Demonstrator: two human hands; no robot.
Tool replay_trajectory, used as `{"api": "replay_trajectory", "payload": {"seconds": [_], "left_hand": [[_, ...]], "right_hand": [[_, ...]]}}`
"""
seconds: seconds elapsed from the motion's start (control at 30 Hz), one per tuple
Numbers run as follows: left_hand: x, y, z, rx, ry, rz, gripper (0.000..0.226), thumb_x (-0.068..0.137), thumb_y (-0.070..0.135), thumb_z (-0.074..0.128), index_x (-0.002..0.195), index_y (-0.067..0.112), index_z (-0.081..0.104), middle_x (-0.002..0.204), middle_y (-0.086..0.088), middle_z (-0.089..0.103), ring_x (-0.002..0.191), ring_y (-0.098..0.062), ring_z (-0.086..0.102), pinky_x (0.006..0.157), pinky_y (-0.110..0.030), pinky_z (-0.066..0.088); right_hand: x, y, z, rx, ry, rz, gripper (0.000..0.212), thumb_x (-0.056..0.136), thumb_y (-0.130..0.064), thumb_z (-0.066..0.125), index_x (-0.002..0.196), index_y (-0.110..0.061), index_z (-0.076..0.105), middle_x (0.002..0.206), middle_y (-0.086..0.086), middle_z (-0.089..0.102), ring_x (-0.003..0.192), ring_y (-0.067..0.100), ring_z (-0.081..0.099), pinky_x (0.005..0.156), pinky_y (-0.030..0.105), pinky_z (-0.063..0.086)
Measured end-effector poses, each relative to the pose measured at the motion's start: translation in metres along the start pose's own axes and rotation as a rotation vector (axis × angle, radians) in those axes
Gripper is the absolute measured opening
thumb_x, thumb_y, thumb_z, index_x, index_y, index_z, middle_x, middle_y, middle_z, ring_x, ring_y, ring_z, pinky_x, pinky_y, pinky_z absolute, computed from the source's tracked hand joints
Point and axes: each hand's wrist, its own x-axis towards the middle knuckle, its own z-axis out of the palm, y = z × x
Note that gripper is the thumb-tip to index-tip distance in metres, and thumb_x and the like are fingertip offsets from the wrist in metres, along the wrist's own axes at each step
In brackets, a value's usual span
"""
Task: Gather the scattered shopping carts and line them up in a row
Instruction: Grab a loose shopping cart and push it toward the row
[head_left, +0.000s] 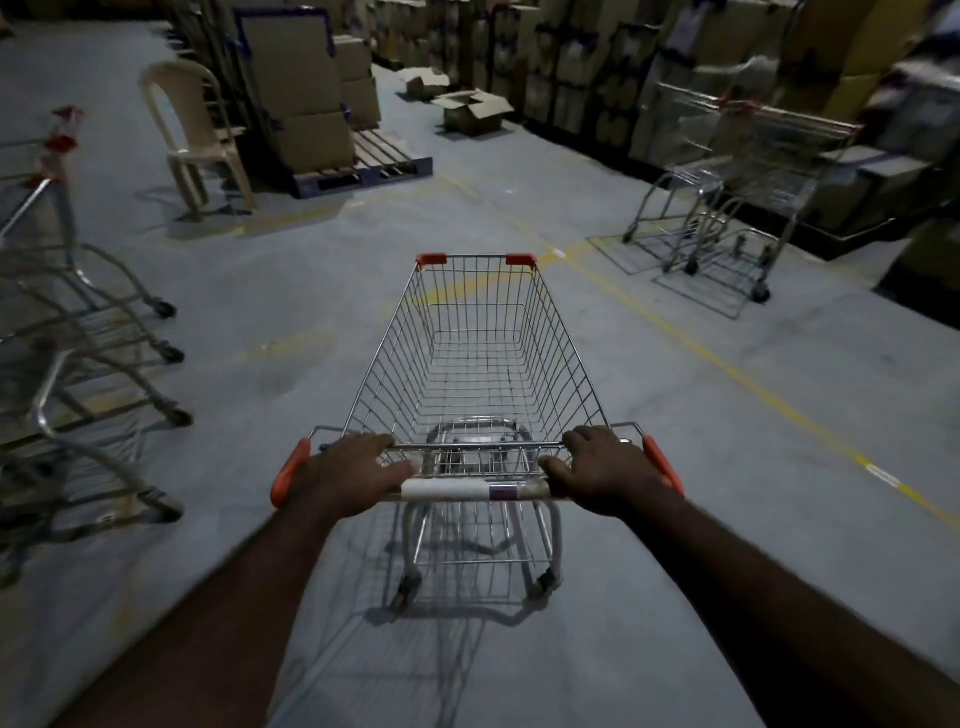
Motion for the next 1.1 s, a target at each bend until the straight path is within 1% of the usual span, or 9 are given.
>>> {"api": "replay_trajectory", "payload": {"seconds": [0.17,0.3,0.37,0.47,0.57,0.73,0.9,1.0,1.1], "left_hand": [[0.066,0.035,-0.004,0.022,-0.014,0.075,0.098,0.062,0.088,0.030,0.139,0.032,0.055,0.146,0.001,0.054,0.130,-0.022,0.051,0.105,-0.043,0.041],[0.129,0.057,-0.016,0.038,-0.042,0.142,0.100,0.060,0.088,0.030,0.141,0.034,0.053,0.149,0.002,0.051,0.134,-0.020,0.048,0.108,-0.042,0.038],[0.165,0.067,-0.022,0.037,-0.052,0.178,0.099,0.060,0.087,0.032,0.141,0.035,0.053,0.150,0.003,0.050,0.134,-0.020,0.048,0.108,-0.041,0.037],[0.217,0.087,-0.033,0.071,-0.068,0.238,0.086,0.071,0.082,0.041,0.143,0.035,0.051,0.152,0.005,0.047,0.137,-0.017,0.046,0.110,-0.041,0.029],[0.269,0.108,-0.041,0.108,-0.064,0.311,0.072,0.084,0.074,0.047,0.145,0.035,0.050,0.153,0.008,0.046,0.138,-0.014,0.045,0.111,-0.043,0.025],[0.347,0.138,-0.054,0.114,-0.134,0.409,0.080,0.077,0.077,0.045,0.144,0.033,0.051,0.151,0.004,0.049,0.134,-0.019,0.048,0.107,-0.040,0.035],[0.414,0.173,-0.064,0.132,-0.174,0.503,0.084,0.073,0.078,0.042,0.142,0.032,0.054,0.146,0.001,0.054,0.127,-0.019,0.054,0.099,-0.037,0.041],[0.456,0.197,-0.067,0.133,-0.180,0.537,0.081,0.076,0.078,0.045,0.141,0.032,0.054,0.146,0.002,0.054,0.127,-0.018,0.054,0.100,-0.037,0.043],[0.500,0.227,-0.070,0.144,-0.190,0.568,0.087,0.070,0.081,0.039,0.141,0.034,0.053,0.147,0.003,0.053,0.129,-0.019,0.053,0.102,-0.039,0.043]], "right_hand": [[0.030,0.042,-0.011,0.071,-0.016,0.087,0.075,0.091,-0.070,0.025,0.130,-0.013,0.054,0.132,0.012,0.057,0.121,0.025,0.050,0.092,0.043,0.046],[0.060,0.064,-0.022,0.143,0.005,0.158,0.079,0.093,-0.072,0.028,0.152,-0.022,0.037,0.151,0.013,0.045,0.139,0.028,0.040,0.105,0.047,0.042],[0.081,0.073,-0.026,0.172,0.009,0.230,0.086,0.085,-0.080,0.023,0.153,-0.029,0.034,0.153,0.010,0.043,0.140,0.027,0.039,0.107,0.050,0.039],[0.113,0.089,-0.031,0.194,0.046,0.344,0.095,0.074,-0.093,0.013,0.149,-0.039,0.037,0.154,0.001,0.043,0.141,0.021,0.040,0.113,0.057,0.029],[0.140,0.104,-0.040,0.232,0.047,0.425,0.094,0.076,-0.091,0.016,0.151,-0.038,0.036,0.157,0.001,0.039,0.143,0.021,0.038,0.116,0.056,0.026],[0.184,0.128,-0.055,0.282,0.081,0.521,0.091,0.079,-0.089,0.019,0.149,-0.035,0.041,0.155,0.000,0.041,0.141,0.019,0.040,0.114,0.050,0.031],[0.221,0.148,-0.070,0.294,0.098,0.591,0.073,0.092,-0.075,0.036,0.150,-0.031,0.043,0.156,0.001,0.040,0.143,0.019,0.037,0.109,0.041,0.034],[0.247,0.167,-0.080,0.310,0.119,0.630,0.073,0.091,-0.074,0.037,0.148,-0.030,0.045,0.154,0.002,0.044,0.140,0.019,0.039,0.106,0.041,0.037],[0.276,0.194,-0.091,0.338,0.124,0.678,0.075,0.087,-0.075,0.037,0.147,-0.031,0.047,0.151,0.002,0.048,0.137,0.020,0.043,0.104,0.041,0.039]]}}
